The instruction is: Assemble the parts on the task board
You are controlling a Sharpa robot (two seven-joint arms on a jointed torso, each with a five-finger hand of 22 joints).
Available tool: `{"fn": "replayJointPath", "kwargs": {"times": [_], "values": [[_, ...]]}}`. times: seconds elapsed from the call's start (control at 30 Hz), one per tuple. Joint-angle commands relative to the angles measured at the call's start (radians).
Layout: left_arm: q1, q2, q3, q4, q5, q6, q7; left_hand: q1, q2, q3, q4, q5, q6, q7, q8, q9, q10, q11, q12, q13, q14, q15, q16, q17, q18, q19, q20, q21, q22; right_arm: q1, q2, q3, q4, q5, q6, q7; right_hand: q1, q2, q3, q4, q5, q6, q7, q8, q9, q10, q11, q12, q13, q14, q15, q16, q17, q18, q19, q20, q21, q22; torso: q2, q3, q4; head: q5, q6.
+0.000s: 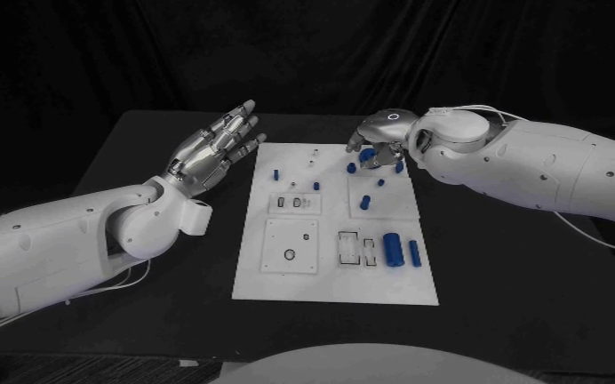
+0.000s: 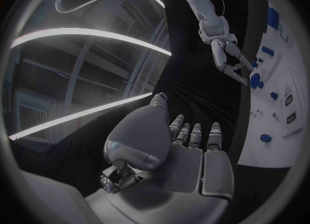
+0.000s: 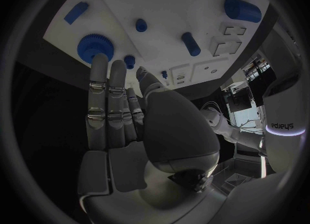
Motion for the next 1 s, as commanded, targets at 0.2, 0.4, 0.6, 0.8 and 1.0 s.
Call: {"fn": "replayJointPath", "kwargs": {"times": [0.2,0.4,0.6,0.8,1.0], "values": [[0.001,0.0,0.001,-0.002,-0.002,0.021,0.036,0.01,0.0,0.009,0.0,0.007,0.0,0.005,0.005,0.0,0.0,0.006,-0.007,-0.001,0.001,0.006,-0.004,-0.002,0.016,0.0,0.006,-0.006,-0.001,-0.019,0.021,0.001,-0.039,-0.01,-0.04,-0.002,0.002,0.004,0.009,0.002,0.005,0.016,0.003,0.005,0.003,0.008,0.002,-0.01,0.0,-0.009,-0.001,0.012,0.007,0.007,-0.014,0.001,0.016,0.013,0.0,-0.0017,-0.0001,0.005,-0.001],[0.001,0.003,0.001,-0.008,-0.002,0.027,0.031,0.012,0.001,0.011,0.001,0.009,-0.002,0.008,0.005,0.0,0.0,0.01,-0.007,-0.001,0.001,0.006,-0.004,-0.002,0.016,0.0,0.007,-0.006,-0.001,-0.027,0.035,0.001,-0.059,-0.01,-0.049,-0.003,-0.003,0.005,0.012,0.004,0.002,0.024,0.004,0.007,0.003,0.009,0.002,-0.014,0.0,-0.01,0.0,0.018,0.012,0.007,-0.019,0.001,0.023,0.022,0.0,-0.0027,-0.0004,0.004,-0.002],[0.001,0.007,0.001,-0.014,-0.002,0.035,0.027,0.016,0.002,0.014,0.001,0.012,0.007,0.016,0.007,0.002,0.001,0.018,-0.006,-0.001,0.001,0.007,-0.004,-0.002,0.017,0.0,0.009,-0.006,-0.001,-0.035,0.049,0.001,-0.081,-0.01,-0.055,-0.004,-0.01,0.007,0.017,0.006,-0.005,0.04,0.004,0.011,0.005,0.014,0.001,-0.018,0.0,-0.011,-0.001,0.029,0.022,0.007,-0.026,0.002,0.037,0.039,0.0,-0.0036,-0.0005,0.001,-0.003],[0.001,0.009,0.001,-0.016,-0.002,0.042,0.023,0.021,0.001,0.019,0.0,0.018,0.016,0.025,0.01,0.003,0.018,0.028,0.002,0.006,0.001,0.008,-0.004,-0.002,0.017,0.0,0.011,-0.006,-0.001,-0.044,0.068,0.001,-0.109,-0.01,-0.063,0.002,-0.016,0.008,0.022,0.01,-0.012,0.057,0.007,0.016,0.007,0.018,0.0,-0.022,0.001,-0.013,-0.001,0.038,0.029,0.008,-0.034,0.002,0.049,0.053,0.0,-0.0043,-0.0009,0.002,-0.006],[0.001,0.011,0.001,-0.019,-0.002,0.046,0.021,0.023,0.001,0.02,-0.001,0.023,0.017,0.026,0.011,0.003,0.019,0.03,0.003,0.006,0.001,0.009,-0.004,-0.002,0.017,0.0,0.012,-0.006,-0.001,-0.053,0.084,0.001,-0.133,-0.008,-0.054,0.009,-0.025,0.007,0.025,0.015,-0.021,0.069,0.008,0.017,0.008,0.033,-0.001,-0.02,0.002,-0.018,-0.001,0.045,0.035,0.008,-0.043,0.003,0.058,0.067,-0.001,-0.0051,-0.0006,0.005,-0.009]]}}
